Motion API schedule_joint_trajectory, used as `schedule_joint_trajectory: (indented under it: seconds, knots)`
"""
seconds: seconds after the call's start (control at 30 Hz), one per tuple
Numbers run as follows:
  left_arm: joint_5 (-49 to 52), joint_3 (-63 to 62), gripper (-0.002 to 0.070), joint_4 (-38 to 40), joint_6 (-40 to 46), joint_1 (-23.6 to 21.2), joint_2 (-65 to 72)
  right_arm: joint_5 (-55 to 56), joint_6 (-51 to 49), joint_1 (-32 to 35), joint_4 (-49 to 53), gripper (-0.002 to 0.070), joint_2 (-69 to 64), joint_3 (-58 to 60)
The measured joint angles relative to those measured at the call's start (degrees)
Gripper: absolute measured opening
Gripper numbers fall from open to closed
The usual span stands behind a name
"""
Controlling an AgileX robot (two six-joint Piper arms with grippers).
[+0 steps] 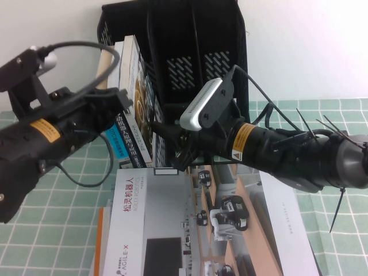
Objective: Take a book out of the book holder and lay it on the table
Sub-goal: Hold the bookshelf
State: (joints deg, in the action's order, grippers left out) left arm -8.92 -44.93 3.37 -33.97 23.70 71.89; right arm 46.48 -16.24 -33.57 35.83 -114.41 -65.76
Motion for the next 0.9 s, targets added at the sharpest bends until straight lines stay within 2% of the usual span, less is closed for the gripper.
schedule_joint_trajectory:
  seconds: [0.2, 0.33, 0.6, 0.9]
  knots:
    - [0.39, -2.55, -0.0003, -11.70, -14.67, 0.00, 0.00, -0.37, -0.24, 0.00, 1.55, 0.0365, 0.00, 0.00]
    - [0.62, -3.15, -0.0003, -18.15, -20.58, 0.00, 0.12, -0.37, -2.68, 0.00, 3.98, 0.0365, 0.00, 0.00]
    - [4.57, -3.29, -0.0003, -20.01, -22.14, 0.00, 2.48, -0.37, -4.58, 0.00, 4.90, 0.0365, 0.00, 0.00]
    - [1.42, -4.87, -0.0003, -19.91, -25.68, 0.00, 6.31, -0.37, -4.71, 0.00, 5.17, 0.0365, 0.00, 0.00]
